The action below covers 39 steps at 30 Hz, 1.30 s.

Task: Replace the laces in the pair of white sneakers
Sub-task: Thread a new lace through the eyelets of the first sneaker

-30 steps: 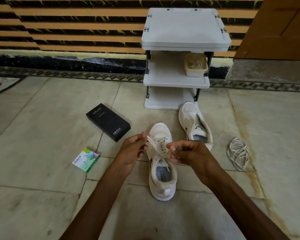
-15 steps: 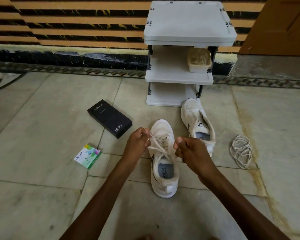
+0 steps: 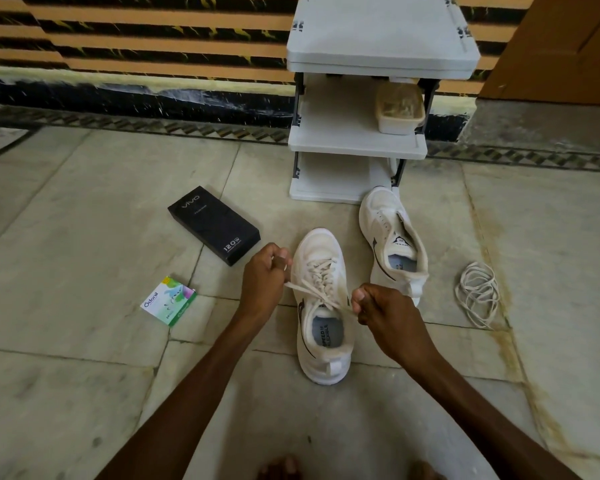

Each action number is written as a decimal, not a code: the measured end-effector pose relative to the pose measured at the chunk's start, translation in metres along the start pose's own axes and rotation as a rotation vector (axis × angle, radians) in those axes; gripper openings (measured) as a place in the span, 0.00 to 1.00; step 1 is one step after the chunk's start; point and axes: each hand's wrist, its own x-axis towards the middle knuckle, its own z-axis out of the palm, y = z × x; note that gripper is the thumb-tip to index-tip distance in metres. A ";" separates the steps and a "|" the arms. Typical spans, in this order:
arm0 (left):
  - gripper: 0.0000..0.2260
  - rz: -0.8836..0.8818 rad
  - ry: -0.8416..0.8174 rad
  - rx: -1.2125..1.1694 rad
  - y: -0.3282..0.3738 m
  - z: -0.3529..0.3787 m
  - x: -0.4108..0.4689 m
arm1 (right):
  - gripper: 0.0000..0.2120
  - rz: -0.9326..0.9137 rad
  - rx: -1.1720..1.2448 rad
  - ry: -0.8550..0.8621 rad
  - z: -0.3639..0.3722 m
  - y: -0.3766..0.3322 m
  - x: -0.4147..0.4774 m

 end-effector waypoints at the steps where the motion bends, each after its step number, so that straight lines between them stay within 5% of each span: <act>1: 0.12 0.014 0.005 0.017 0.000 -0.001 0.000 | 0.20 -0.004 -0.007 -0.005 -0.001 0.000 0.000; 11: 0.12 0.029 0.012 0.138 -0.006 -0.001 0.004 | 0.17 -0.008 -0.267 0.041 0.005 0.009 -0.005; 17: 0.12 0.186 0.053 0.412 -0.006 0.002 0.000 | 0.18 0.039 -0.241 -0.013 0.008 0.008 0.007; 22: 0.15 0.099 -0.131 0.375 -0.001 -0.003 0.001 | 0.14 0.006 -0.085 -0.147 -0.001 0.010 0.011; 25: 0.13 0.076 -0.239 0.387 0.001 -0.003 -0.014 | 0.12 -0.023 -0.208 -0.064 0.004 0.004 0.014; 30: 0.09 0.056 -0.282 0.465 0.000 -0.001 -0.044 | 0.26 -0.031 -0.589 -0.110 0.013 0.002 0.010; 35: 0.19 0.039 -0.328 0.593 -0.006 0.002 -0.062 | 0.17 -0.096 -0.605 -0.127 0.025 0.008 0.006; 39: 0.18 0.138 -0.231 0.679 -0.010 0.012 -0.056 | 0.16 -0.094 -0.575 -0.091 0.031 0.005 0.014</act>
